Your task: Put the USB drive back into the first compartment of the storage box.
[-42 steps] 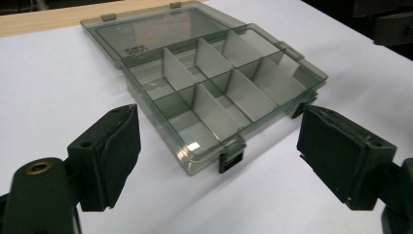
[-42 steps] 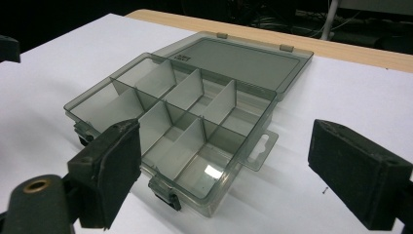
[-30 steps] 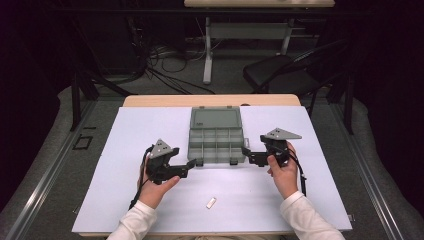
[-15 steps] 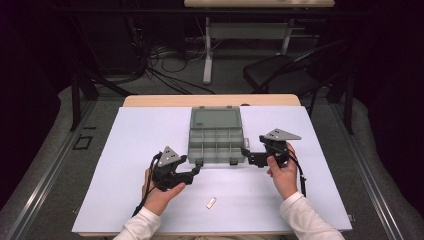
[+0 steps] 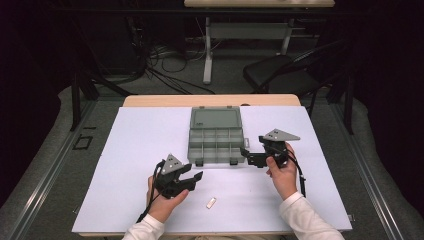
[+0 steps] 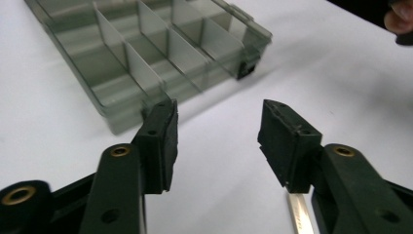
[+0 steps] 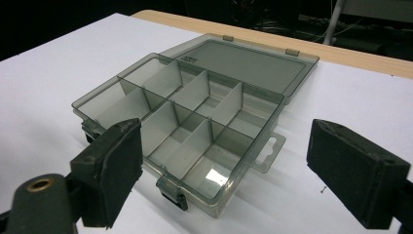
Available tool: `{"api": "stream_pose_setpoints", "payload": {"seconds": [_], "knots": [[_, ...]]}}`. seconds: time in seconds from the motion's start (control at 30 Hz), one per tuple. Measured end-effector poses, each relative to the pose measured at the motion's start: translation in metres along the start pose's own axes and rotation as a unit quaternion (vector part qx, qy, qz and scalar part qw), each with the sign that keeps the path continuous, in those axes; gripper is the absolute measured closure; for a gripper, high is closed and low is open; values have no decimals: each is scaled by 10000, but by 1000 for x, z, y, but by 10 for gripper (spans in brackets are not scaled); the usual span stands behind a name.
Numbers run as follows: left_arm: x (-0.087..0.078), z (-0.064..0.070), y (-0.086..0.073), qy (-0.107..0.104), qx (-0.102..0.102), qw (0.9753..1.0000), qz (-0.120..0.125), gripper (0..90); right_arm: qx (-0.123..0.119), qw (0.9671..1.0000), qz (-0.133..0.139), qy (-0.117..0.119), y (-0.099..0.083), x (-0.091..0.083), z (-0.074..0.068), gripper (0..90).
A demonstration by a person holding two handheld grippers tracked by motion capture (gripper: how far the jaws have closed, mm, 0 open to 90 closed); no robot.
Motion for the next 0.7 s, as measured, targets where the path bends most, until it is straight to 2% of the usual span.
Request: {"api": "stream_pose_setpoints", "payload": {"seconds": [0.1,0.13,0.3,0.4,0.57,0.7], "knots": [[5,7,-10,-23,75,9999,-153,527,6,10000,-8,-10,-1,1,0,131],[7,11,-14,-97,113,9996,-245,551,7,10000,-12,-12,-1,1,0,132],[15,22,-27,-94,255,9986,-465,609,-5,10000,-51,1,-1,1,-1,142],[19,27,-33,-113,237,9980,-583,615,-4,10000,-72,8,-2,3,-1,142],[22,32,-39,-142,146,9978,-623,646,-30,10000,-89,22,-3,4,-2,142],[23,37,-44,-129,150,9975,-684,669,-14,10000,-96,20,-3,3,-1,142]]}}
Point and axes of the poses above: each handheld gripper's, and its own axes: x roughly forward along the jaws, y roughly out of its top, z roughly to its right, the point moved 3 cm from there along x, roughly forward along the jaws, and after that the axes turned 9 degrees about -x, right-handed, at the moved point
